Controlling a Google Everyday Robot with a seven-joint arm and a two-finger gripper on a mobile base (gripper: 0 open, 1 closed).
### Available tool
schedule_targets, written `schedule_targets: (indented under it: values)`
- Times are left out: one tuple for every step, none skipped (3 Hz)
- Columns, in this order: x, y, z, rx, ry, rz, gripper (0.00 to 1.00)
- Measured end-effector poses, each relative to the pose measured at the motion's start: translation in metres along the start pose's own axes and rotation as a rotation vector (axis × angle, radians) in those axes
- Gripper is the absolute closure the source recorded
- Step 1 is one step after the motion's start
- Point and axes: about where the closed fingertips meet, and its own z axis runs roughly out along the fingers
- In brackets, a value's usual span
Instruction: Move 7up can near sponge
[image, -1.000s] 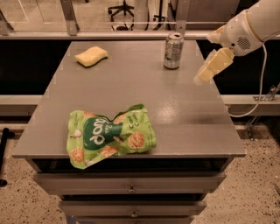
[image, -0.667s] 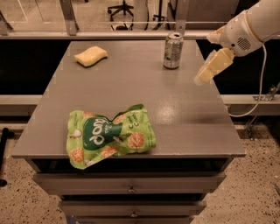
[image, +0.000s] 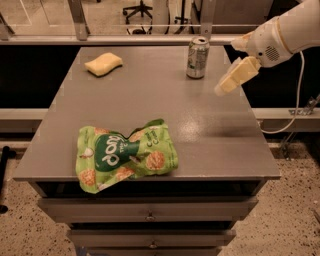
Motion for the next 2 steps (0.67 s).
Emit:
schedule_targets:
  values:
    - [-0.007,-0.011,0.029,-0.004,-0.088,0.044,0.00]
    - [-0.008,-0.033,0.066,0.020,-0.152,0.095,0.00]
